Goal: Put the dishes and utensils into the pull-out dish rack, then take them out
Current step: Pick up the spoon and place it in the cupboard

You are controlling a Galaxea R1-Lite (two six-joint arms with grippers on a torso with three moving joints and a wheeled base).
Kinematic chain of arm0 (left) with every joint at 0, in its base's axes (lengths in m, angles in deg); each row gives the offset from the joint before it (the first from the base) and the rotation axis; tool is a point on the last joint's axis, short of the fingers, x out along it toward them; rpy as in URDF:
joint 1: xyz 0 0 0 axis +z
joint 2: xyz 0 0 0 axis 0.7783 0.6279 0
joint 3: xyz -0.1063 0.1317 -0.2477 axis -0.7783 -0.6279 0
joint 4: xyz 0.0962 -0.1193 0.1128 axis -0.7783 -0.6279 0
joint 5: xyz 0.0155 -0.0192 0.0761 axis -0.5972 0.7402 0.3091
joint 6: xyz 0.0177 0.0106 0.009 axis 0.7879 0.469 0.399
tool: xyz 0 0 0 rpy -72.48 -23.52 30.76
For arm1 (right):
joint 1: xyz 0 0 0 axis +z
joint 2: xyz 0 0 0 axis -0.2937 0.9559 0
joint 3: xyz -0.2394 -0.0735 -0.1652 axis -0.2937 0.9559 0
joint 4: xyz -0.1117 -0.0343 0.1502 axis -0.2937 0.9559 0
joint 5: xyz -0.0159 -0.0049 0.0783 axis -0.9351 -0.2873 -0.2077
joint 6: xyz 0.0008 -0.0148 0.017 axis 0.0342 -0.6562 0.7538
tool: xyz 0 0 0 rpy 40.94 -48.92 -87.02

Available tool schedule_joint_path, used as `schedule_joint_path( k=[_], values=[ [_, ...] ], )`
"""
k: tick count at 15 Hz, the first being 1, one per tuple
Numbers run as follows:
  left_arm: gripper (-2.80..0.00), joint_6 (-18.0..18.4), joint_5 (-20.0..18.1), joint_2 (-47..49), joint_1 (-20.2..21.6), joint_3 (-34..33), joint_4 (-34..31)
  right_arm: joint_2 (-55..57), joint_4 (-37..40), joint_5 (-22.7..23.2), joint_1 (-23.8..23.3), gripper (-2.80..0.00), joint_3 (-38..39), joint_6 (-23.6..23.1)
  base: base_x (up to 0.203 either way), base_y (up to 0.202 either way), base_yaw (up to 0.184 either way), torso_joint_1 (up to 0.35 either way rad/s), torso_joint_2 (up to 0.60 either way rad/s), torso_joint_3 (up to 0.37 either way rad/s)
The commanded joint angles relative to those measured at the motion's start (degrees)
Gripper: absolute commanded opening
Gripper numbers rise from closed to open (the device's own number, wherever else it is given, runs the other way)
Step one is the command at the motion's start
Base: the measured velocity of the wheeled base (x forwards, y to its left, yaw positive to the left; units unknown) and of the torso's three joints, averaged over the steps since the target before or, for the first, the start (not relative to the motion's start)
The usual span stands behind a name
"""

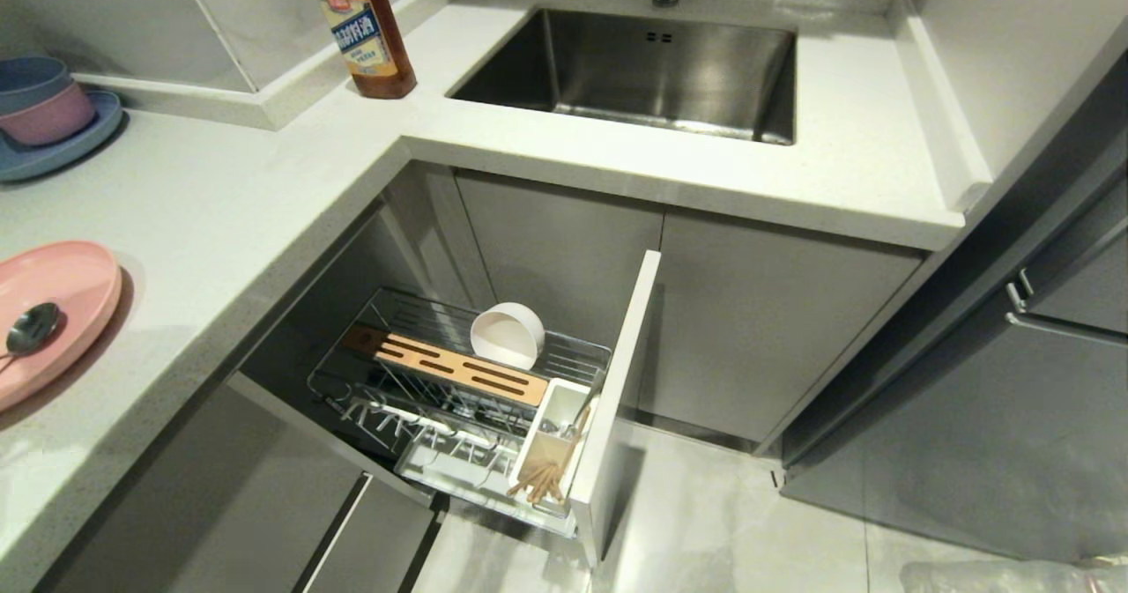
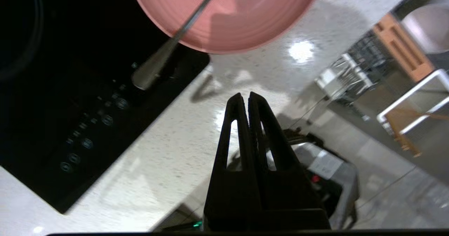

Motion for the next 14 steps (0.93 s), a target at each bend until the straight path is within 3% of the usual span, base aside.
schedule_joint_path(
  k=[1, 3, 5, 7, 9, 10, 14],
  values=[
    [-2.80, 6.24, -1.02, 4.82, 3.23, 0.19, -0.31, -0.02, 0.04, 0.00, 0.00, -2.80, 0.10, 0.00, 0.000, 0.000, 0.000, 0.000, 0.00, 0.000],
    [-2.80, 15.60, -3.29, 7.90, 6.96, 0.17, 0.16, -0.02, -0.02, 0.00, 0.00, -2.80, 0.11, 0.00, 0.000, 0.000, 0.000, 0.000, 0.00, 0.000],
    [-2.80, 22.69, -6.65, 10.48, 9.13, 0.25, 0.00, -0.02, 0.06, 0.00, 0.00, -2.80, 0.09, 0.00, 0.000, 0.000, 0.000, 0.000, 0.00, 0.000],
    [-2.80, 24.59, -10.11, 12.79, 9.49, 1.95, -1.03, -0.02, -0.01, 0.00, 0.00, -2.80, 0.17, 0.00, 0.000, 0.000, 0.000, 0.000, 0.00, 0.000],
    [-2.80, 27.05, -10.73, 15.02, 9.51, 3.28, -2.37, -0.02, 0.01, 0.00, 0.00, -2.80, 0.14, 0.00, 0.000, 0.000, 0.000, 0.000, 0.00, 0.000],
    [0.00, 28.20, -10.72, 15.58, 9.51, 3.28, -2.65, -0.02, -0.02, 0.00, 0.00, -2.80, 0.15, 0.00, 0.000, 0.000, 0.000, 0.000, 0.00, 0.000],
    [0.00, 31.43, -10.41, 17.94, 9.51, 2.97, -3.10, -0.02, -0.01, 0.00, 0.00, -2.80, 0.17, 0.00, 0.000, 0.000, 0.000, 0.000, 0.00, 0.000]
  ],
)
